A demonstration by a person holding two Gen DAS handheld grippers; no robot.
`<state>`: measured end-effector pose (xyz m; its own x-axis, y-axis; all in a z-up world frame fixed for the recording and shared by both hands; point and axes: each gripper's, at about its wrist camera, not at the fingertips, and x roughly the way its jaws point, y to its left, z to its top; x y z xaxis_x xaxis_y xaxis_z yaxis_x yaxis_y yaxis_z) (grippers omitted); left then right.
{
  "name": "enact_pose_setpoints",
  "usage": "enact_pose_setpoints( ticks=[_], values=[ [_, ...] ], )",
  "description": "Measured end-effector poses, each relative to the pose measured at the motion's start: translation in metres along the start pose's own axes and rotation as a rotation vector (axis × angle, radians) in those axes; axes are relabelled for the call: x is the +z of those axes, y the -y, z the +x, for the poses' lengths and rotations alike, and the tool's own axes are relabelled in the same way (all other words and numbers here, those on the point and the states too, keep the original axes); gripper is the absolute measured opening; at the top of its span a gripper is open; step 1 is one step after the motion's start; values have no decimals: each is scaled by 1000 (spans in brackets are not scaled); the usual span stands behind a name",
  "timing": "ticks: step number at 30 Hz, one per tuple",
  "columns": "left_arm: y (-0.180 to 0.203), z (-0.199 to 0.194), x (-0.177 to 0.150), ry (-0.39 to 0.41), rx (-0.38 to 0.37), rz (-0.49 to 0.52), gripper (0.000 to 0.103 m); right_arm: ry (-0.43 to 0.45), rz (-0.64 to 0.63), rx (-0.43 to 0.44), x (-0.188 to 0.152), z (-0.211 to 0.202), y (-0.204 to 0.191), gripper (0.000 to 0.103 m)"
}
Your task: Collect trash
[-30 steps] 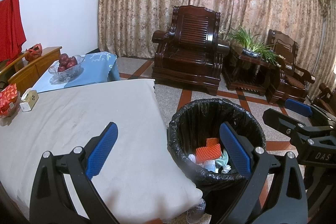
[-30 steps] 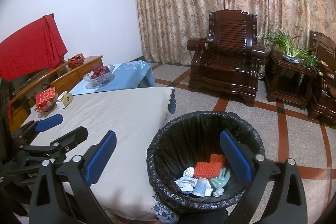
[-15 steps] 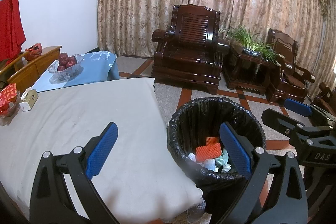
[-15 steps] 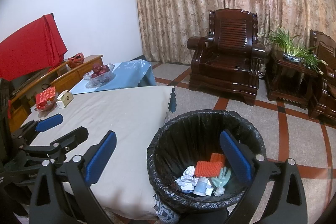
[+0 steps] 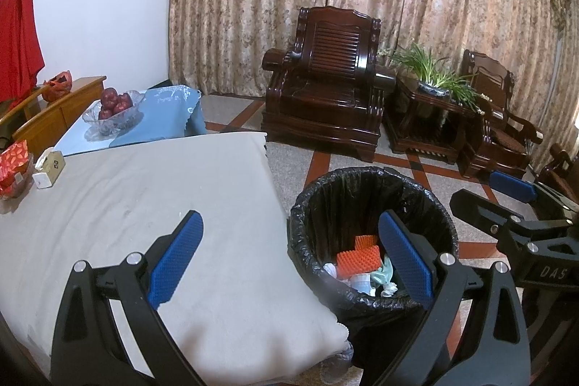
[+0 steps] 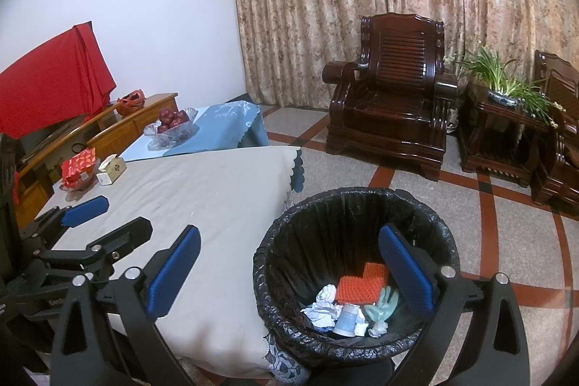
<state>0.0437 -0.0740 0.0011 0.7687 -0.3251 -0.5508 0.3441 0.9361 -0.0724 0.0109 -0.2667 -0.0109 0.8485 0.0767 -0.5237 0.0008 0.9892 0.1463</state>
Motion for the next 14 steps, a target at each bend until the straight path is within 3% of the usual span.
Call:
enact_pose_setpoints(
  ticks=[14],
  values=[
    [-2,-1,-2,-3,2,0,95,-4,1,1,-2,4,1,97]
  ],
)
